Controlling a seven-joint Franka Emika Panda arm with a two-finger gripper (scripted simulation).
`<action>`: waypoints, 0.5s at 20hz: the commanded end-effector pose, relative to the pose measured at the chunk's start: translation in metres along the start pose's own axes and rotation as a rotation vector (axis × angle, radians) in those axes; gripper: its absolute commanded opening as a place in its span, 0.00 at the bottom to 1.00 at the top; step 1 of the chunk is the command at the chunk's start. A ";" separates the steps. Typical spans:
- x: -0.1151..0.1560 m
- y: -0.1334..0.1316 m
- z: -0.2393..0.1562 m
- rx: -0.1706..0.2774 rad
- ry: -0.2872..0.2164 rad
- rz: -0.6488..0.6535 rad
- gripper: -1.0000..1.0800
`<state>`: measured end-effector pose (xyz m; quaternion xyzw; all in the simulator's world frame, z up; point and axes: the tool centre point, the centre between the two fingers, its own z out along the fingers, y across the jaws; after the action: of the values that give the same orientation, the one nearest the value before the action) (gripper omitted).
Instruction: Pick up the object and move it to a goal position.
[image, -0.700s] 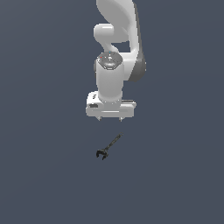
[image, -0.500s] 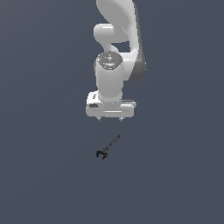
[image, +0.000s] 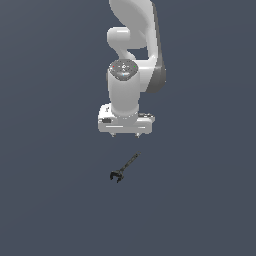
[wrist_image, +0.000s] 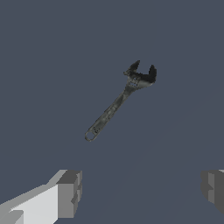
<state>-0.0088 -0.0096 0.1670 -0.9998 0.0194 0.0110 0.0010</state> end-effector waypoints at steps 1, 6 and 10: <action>0.000 0.000 0.000 0.000 0.000 0.002 0.96; 0.003 -0.001 0.004 0.002 0.000 0.034 0.96; 0.009 -0.001 0.010 0.003 0.001 0.084 0.96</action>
<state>-0.0023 -0.0088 0.1595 -0.9986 0.0515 0.0105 0.0020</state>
